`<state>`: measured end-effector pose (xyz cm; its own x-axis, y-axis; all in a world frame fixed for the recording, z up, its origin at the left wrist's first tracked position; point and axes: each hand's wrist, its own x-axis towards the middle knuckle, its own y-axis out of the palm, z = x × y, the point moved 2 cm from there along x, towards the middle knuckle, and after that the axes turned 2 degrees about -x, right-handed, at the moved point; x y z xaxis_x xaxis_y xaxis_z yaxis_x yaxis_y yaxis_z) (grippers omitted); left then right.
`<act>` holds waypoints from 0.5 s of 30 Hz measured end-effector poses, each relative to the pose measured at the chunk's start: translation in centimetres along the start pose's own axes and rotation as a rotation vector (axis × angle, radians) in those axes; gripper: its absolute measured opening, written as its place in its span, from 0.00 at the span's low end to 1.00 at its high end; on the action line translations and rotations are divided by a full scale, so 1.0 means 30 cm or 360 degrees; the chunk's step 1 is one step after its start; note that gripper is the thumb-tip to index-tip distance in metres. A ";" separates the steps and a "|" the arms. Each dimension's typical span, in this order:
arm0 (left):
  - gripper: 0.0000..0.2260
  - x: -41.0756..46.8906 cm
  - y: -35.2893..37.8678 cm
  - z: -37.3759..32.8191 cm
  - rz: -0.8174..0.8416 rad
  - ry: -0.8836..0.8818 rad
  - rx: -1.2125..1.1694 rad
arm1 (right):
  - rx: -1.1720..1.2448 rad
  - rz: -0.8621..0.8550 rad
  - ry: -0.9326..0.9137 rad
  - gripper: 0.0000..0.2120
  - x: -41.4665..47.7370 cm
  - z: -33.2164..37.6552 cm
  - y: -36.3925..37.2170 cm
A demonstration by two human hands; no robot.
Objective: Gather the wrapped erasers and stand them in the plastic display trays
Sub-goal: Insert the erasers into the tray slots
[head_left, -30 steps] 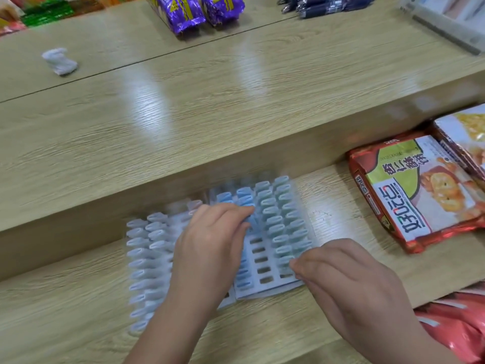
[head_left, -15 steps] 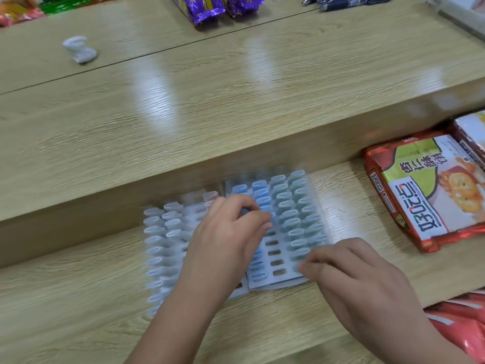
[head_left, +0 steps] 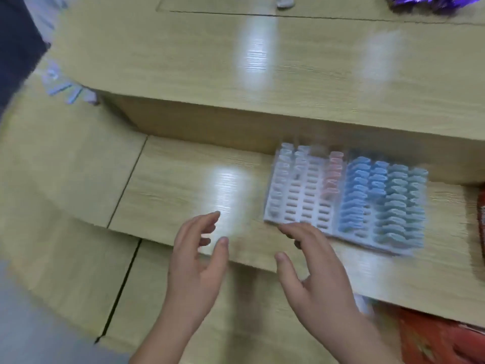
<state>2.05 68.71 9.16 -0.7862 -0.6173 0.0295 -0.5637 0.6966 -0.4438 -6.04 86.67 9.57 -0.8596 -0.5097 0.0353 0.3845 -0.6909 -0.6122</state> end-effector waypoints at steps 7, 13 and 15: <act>0.16 -0.237 -0.508 0.156 -0.0324 -0.0382 -0.0065 | 0.0144 0.0472 -0.0067 0.14 -0.107 0.336 0.305; 0.14 -0.442 -0.951 0.343 -0.0532 -0.0472 -0.0051 | 0.0190 0.0635 -0.0120 0.14 -0.270 0.620 0.675; 0.14 -0.516 -1.102 0.415 -0.0608 -0.0521 -0.0051 | 0.0228 0.0685 -0.0154 0.14 -0.332 0.719 0.809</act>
<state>36.01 50.68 12.22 -0.4042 -0.9091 -0.1005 -0.8071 0.4062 -0.4286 19.11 63.93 11.39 -0.5789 -0.8064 -0.1204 0.7480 -0.4665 -0.4722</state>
